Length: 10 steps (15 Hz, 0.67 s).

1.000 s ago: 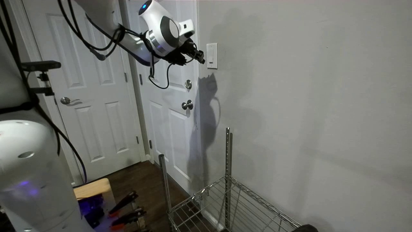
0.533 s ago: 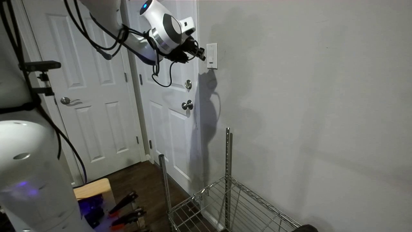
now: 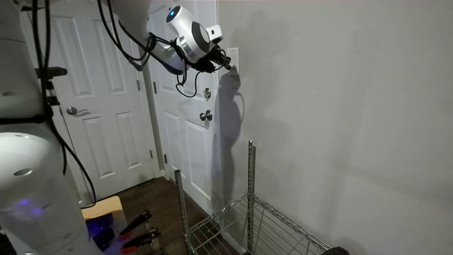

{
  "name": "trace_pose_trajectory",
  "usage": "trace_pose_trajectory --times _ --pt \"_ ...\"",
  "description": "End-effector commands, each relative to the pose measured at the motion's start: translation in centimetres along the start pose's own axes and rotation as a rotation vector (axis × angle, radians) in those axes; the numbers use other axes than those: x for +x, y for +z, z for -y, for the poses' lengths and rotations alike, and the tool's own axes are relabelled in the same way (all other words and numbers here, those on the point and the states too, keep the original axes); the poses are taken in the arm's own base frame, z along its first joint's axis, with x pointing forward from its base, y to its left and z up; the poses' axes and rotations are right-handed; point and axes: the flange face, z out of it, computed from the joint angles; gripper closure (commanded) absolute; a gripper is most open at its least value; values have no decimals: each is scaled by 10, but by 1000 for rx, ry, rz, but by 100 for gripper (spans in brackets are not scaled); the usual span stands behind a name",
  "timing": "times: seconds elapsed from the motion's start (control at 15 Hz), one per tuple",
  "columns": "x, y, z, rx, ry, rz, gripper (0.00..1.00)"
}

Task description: Flip the light switch on the wall

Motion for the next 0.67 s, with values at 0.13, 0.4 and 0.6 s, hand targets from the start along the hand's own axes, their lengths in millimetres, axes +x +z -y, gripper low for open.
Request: trace_pose_trajectory --times 0.13,0.4,0.6 --pt "15 15 -1 -12 9 -27 100" --pt "10 15 4 -29 26 -14 100" --pt "4 0 2 -40 56 -4 100"
